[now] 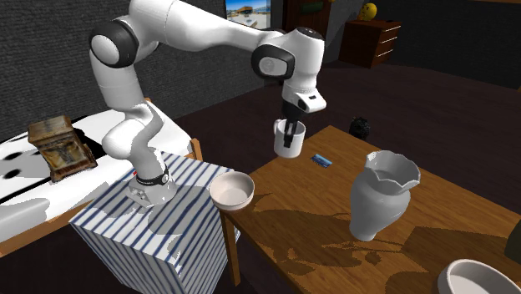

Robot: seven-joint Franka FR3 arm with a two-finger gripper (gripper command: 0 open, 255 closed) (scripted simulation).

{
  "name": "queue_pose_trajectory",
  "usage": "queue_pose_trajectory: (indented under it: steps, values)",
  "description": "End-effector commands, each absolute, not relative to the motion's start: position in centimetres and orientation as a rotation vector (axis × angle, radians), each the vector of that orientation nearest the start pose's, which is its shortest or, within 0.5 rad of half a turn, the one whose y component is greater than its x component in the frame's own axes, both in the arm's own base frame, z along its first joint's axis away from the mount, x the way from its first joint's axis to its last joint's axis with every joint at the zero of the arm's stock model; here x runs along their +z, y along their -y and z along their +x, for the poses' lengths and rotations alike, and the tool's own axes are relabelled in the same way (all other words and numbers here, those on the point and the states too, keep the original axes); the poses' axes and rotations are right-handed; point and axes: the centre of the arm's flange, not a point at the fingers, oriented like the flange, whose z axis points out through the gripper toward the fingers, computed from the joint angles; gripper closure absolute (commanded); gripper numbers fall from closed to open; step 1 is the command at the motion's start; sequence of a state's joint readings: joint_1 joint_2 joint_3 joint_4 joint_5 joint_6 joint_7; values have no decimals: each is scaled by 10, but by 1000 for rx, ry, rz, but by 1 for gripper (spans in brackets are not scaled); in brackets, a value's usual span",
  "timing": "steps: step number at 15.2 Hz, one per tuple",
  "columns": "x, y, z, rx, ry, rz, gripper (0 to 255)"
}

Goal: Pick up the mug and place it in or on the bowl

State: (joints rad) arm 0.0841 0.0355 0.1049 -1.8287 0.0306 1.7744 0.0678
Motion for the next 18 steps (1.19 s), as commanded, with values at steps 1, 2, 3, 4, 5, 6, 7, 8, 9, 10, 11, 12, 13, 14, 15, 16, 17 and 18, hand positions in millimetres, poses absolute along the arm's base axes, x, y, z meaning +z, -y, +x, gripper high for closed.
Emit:
queue_pose_trajectory:
  steps: [1, 2, 3, 4, 5, 6, 7, 8, 9, 10, 11, 12, 13, 14, 15, 16, 17, 18]
  values:
    - [502, -91, 536, 144, 178, -3111, 255]
    - [503, -82, 527, 144, 178, -3111, 255]
    - [504, -72, 518, 144, 178, -3111, 255]
    - [506, -63, 508, 144, 178, -3111, 255]
    - [507, -54, 499, 144, 178, -3111, 255]
    - [508, -44, 490, 144, 178, -3111, 255]
    - [509, -35, 481, 144, 178, -3111, 255]
    - [511, -26, 472, 144, 178, -3111, 255]
    - [512, -16, 462, 144, 178, -3111, 255]
    - [513, -7, 453, 144, 178, -3111, 255]
    - [514, 3, 444, 144, 178, -3111, 255]
    - [515, 12, 435, 144, 178, -3111, 255]
    - [517, 21, 426, 144, 178, -3111, 255]
    - [518, 31, 416, 144, 178, -3111, 255]
    - [519, 40, 407, 144, 178, -3111, 255]
    - [520, 50, 398, 144, 178, -3111, 255]
    - [522, 60, 387, 144, 178, -3111, 255]
    - [516, 60, 387, 144, 178, -3111, 255]
